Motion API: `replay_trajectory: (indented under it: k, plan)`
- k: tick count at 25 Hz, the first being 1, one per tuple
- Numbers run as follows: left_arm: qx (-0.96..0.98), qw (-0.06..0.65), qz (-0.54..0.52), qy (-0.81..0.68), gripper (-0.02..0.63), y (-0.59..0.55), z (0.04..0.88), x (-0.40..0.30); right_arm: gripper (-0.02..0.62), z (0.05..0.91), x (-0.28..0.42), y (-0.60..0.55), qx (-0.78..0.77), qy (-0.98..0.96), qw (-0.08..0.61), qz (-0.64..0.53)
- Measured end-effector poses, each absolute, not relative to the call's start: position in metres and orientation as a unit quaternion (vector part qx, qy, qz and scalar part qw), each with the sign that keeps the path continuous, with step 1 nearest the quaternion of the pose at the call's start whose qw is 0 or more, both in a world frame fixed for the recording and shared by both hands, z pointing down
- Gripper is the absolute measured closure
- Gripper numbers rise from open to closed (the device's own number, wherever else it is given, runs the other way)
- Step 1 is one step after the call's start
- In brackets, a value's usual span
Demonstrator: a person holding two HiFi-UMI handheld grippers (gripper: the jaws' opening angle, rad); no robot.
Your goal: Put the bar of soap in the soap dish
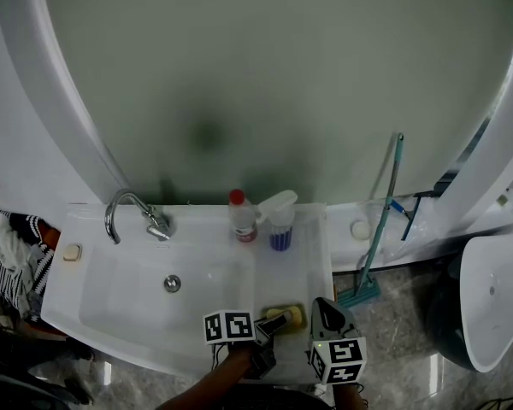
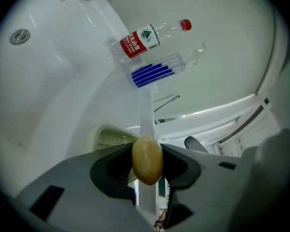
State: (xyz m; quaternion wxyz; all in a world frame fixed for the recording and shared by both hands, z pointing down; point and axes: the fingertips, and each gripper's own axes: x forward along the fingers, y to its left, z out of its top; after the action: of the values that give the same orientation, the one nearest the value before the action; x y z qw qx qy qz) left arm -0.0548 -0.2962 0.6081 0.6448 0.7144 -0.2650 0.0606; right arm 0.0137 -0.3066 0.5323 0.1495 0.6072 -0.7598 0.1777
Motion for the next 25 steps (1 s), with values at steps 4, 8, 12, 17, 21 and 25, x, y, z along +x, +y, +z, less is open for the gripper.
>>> replay_trajectory:
  k: [4, 8, 12, 17, 21, 25]
  plan:
    - [0.722, 0.628, 0.085, -0.277, 0.448, -0.298, 0.609, -0.055, 0.583, 0.532, 0.012, -0.308, 0.603, -0.763, 0.149, 0.177]
    - [0.722, 0.624, 0.09, -0.283, 0.442, -0.297, 0.608, -0.056, 0.584, 0.532, 0.011, -0.307, 0.599, -0.766, 0.148, 0.178]
    - [0.73, 0.611, 0.098, -0.29, 0.423, -0.298, 0.606, -0.057, 0.584, 0.532, 0.011, -0.307, 0.594, -0.77, 0.149, 0.18]
    - [0.744, 0.583, 0.119, -0.303, 0.416, -0.295, 0.605, -0.059, 0.584, 0.531, 0.009, -0.306, 0.585, -0.777, 0.147, 0.182]
    - [0.754, 0.56, 0.13, -0.319, 0.414, -0.296, 0.605, -0.064, 0.583, 0.532, 0.004, -0.306, 0.575, -0.784, 0.153, 0.179]
    - [0.76, 0.544, 0.139, -0.326, 0.411, -0.294, 0.606, -0.068, 0.583, 0.535, -0.001, -0.304, 0.564, -0.791, 0.156, 0.176]
